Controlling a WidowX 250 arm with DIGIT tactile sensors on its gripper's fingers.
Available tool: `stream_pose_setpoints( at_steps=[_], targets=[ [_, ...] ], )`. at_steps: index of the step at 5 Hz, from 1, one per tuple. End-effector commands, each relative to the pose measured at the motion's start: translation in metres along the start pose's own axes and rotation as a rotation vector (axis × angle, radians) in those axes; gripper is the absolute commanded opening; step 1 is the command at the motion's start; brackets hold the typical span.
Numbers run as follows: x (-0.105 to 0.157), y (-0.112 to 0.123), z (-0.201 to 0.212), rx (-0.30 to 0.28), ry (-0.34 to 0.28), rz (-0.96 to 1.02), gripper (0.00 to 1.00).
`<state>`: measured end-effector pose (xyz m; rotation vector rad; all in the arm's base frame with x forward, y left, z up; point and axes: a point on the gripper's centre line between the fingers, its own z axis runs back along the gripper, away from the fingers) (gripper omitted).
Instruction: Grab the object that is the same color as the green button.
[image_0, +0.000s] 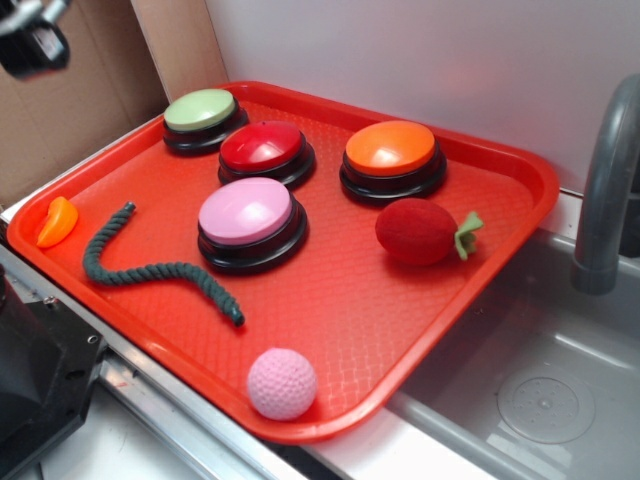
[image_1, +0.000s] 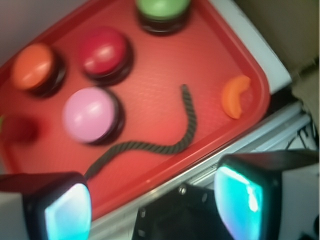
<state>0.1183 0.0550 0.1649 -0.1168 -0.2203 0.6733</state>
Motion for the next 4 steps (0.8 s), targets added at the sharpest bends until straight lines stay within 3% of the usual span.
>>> stream_pose_setpoints(
  at_steps=[1, 2, 4],
  targets=[
    [0.016, 0.029, -0.038, 0.098, -0.093, 0.269, 1.0],
    [0.019, 0.042, -0.057, 0.139, -0.094, 0.333, 1.0],
    [0.023, 0.05, -0.095, 0.163, -0.087, 0.329, 1.0]
  ],
)
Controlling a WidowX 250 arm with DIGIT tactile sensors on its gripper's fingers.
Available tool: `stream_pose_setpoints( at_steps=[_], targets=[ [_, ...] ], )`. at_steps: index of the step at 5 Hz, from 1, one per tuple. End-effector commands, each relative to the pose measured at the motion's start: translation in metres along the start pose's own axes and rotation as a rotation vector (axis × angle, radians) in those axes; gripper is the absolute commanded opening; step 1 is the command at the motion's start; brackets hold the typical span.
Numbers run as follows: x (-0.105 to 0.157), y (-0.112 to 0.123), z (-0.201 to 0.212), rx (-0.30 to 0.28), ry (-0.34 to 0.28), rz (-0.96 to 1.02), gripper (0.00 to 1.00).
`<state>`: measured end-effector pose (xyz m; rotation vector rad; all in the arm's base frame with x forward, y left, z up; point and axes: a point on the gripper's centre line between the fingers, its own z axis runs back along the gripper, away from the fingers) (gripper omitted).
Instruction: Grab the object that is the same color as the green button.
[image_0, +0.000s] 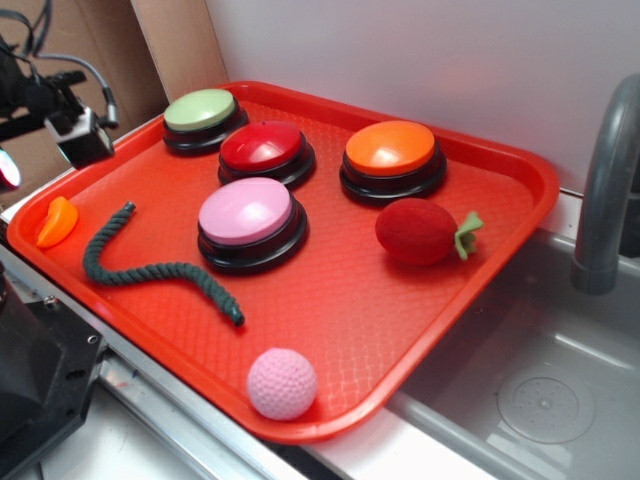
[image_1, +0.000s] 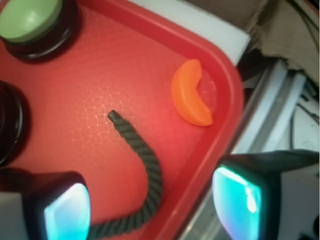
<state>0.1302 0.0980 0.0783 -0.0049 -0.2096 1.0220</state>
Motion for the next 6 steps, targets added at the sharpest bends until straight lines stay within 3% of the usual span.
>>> stream_pose_setpoints(
  at_steps=[1, 3, 5, 6],
  targets=[
    [0.006, 0.007, -0.027, 0.018, -0.034, -0.014, 1.0],
    [0.004, -0.002, -0.06, -0.002, -0.011, -0.074, 1.0],
    [-0.007, -0.011, -0.073, 0.024, -0.002, -0.103, 0.97],
    [-0.009, -0.012, -0.073, 0.012, -0.002, -0.093, 0.0]
  ],
)
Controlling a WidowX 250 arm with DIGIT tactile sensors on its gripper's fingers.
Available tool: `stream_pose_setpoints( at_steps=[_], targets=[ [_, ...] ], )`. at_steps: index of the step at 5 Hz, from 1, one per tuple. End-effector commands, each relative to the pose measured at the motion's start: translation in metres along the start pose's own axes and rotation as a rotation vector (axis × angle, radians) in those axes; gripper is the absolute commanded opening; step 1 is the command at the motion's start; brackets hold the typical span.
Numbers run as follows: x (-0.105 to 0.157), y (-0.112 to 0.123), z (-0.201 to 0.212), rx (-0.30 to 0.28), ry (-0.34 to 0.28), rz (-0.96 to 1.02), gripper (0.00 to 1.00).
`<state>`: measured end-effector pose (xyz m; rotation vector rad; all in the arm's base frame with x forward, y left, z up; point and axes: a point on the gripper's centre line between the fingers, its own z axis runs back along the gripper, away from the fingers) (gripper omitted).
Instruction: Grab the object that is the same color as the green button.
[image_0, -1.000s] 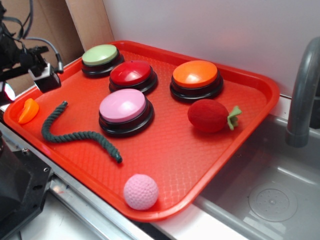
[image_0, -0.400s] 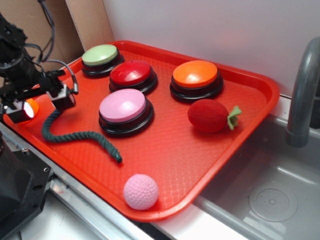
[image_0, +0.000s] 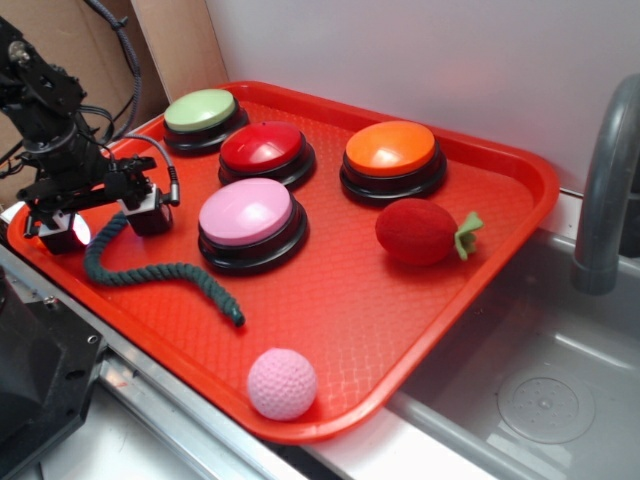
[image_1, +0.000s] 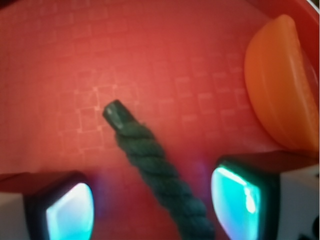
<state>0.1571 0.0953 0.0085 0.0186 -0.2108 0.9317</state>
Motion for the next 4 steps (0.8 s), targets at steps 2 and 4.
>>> stream_pose_setpoints(
  at_steps=[2, 4],
  targets=[
    [-0.007, 0.005, 0.003, -0.032, 0.023, 0.016, 0.0],
    [-0.003, 0.002, 0.021, -0.064, 0.001, -0.004, 0.0]
  ],
)
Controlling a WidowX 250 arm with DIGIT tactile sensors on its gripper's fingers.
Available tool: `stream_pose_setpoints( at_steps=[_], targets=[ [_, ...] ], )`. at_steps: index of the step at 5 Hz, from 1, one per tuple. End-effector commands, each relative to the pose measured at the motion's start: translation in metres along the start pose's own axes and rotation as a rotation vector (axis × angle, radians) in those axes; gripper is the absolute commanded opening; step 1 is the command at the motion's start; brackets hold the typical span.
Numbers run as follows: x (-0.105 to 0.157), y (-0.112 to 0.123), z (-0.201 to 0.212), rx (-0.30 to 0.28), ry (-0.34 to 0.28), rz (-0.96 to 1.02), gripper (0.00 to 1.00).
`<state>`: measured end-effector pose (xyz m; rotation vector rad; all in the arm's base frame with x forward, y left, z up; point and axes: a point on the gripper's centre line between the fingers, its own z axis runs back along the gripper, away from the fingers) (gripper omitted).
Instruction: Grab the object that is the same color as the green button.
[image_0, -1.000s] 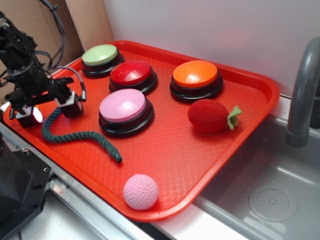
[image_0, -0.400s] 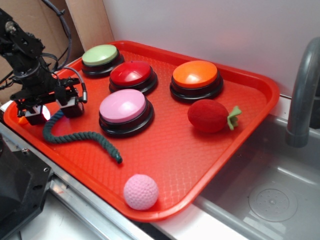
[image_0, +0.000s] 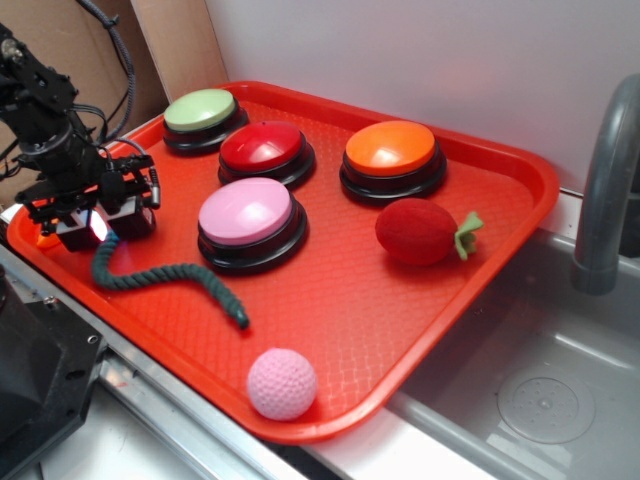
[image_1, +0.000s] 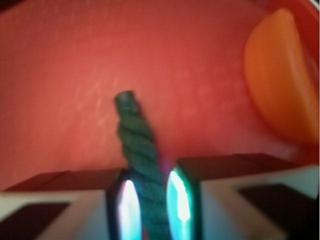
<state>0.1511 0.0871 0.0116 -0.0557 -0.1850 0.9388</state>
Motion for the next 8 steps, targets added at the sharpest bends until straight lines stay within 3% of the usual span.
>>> stream_pose_setpoints(
  at_steps=[1, 3, 5, 7, 8],
  targets=[
    [0.007, -0.004, 0.038, 0.004, -0.097, -0.09, 0.0],
    [0.004, -0.029, 0.108, -0.013, -0.059, -0.407, 0.0],
    [-0.023, -0.056, 0.166, -0.097, -0.013, -0.678, 0.0],
    [-0.054, -0.083, 0.197, -0.175, 0.013, -0.835, 0.0],
    [-0.047, -0.082, 0.19, -0.148, 0.054, -0.782, 0.0]
  ],
)
